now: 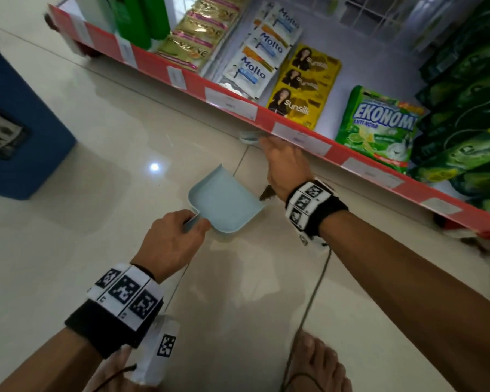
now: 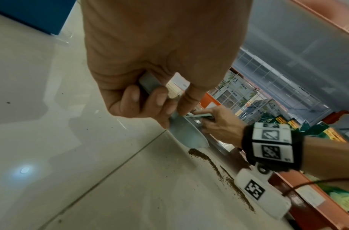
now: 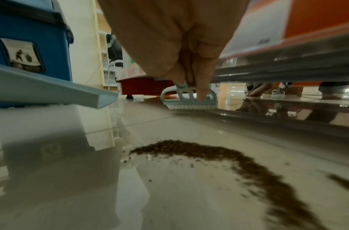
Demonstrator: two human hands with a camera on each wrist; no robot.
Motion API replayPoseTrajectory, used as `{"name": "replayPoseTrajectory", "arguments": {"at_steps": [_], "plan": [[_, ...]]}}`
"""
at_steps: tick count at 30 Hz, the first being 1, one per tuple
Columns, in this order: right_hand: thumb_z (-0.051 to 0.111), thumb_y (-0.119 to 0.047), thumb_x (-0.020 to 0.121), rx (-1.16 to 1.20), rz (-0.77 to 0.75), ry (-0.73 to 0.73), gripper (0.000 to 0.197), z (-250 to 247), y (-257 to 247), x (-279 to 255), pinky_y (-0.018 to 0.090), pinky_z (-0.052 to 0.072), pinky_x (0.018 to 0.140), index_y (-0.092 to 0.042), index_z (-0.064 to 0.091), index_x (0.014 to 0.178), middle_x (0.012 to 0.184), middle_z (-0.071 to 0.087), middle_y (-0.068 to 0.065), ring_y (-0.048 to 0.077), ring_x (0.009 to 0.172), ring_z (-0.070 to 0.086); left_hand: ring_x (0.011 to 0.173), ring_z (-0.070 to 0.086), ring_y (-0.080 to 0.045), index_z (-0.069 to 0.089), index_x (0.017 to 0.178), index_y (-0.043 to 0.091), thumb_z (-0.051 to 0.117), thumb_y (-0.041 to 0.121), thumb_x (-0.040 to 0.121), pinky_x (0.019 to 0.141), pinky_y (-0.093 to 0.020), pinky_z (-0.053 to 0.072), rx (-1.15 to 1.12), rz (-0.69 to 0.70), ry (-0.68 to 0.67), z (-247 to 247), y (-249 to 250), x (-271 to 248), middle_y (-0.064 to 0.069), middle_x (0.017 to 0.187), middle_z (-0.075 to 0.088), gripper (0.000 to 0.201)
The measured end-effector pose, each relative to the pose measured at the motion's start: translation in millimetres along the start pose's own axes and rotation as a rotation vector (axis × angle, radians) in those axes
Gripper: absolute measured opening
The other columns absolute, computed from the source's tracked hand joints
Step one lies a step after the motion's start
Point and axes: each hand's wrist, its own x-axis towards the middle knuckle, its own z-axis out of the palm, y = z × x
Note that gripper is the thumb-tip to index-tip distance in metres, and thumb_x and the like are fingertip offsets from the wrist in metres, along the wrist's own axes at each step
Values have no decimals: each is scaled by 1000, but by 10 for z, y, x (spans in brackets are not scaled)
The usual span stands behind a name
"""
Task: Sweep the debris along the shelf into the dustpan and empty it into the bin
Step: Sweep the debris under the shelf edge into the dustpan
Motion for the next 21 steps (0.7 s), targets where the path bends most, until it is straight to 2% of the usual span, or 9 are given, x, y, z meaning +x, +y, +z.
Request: {"name": "replayPoseTrajectory", "arguments": {"at_steps": [2, 5, 8, 10, 12, 16, 19, 21], "plan": [[41, 9, 89, -25, 25, -10, 55, 56, -94, 147, 45, 50, 97, -9, 47, 140, 133, 56, 16, 36, 117, 58, 50, 44, -14, 52, 67, 4, 53, 45, 90, 51, -28, 35, 22, -17, -1, -5, -26, 25, 2, 53, 49, 47], [44, 7, 87, -17, 26, -59, 55, 65, 17, 166, 48, 51, 96, -13, 50, 138, 131, 58, 14, 36, 116, 59, 49, 42, -13, 46, 62, 11, 53, 45, 90, 51, -27, 33, 22, -21, -11, 21, -43, 86, 4, 52, 45, 44], [51, 9, 80, 56, -2, -126, 58, -9, 262, -196, 47, 52, 94, -12, 55, 134, 132, 60, 13, 36, 113, 60, 49, 39, -11, 43, 62, 13, 53, 46, 90, 51, -28, 33, -10, -34, -25, 21, -116, 148, 5, 52, 44, 44], [56, 8, 80, 45, -21, -124, 52, -113, 392, -459, 44, 52, 93, -12, 60, 129, 130, 62, 12, 34, 113, 62, 48, 37, -9, 43, 63, 13, 53, 48, 89, 51, -27, 32, -19, -42, -25, 2, -182, 176, 6, 53, 43, 44], [56, 10, 81, 60, -49, -83, 52, -196, 401, -478, 42, 53, 94, -11, 62, 128, 130, 64, 11, 32, 113, 63, 48, 36, -9, 43, 64, 13, 53, 49, 90, 50, -26, 32, -29, -58, -23, -25, -231, 211, 6, 53, 42, 46], [43, 14, 83, 130, -144, -16, 60, -243, -101, 71, 45, 51, 97, -15, 56, 135, 134, 61, 6, 29, 116, 62, 49, 35, -10, 39, 62, 13, 54, 46, 91, 51, -27, 31, -70, -79, 3, -108, -265, 296, 7, 52, 40, 46], [42, 8, 90, 65, -266, 8, 54, -123, -575, 575, 42, 49, 103, -12, 50, 139, 139, 56, 9, 27, 124, 57, 49, 35, -12, 40, 62, 13, 54, 43, 91, 51, -27, 31, -94, -72, 44, -193, -250, 365, 4, 53, 40, 45], [45, 2, 93, -13, -323, 22, 48, -16, -829, 847, 37, 50, 102, -8, 47, 140, 141, 54, 12, 27, 123, 57, 49, 34, -12, 40, 61, 12, 54, 43, 90, 50, -26, 30, -100, -72, 75, -257, -261, 393, 3, 54, 39, 45]]}}
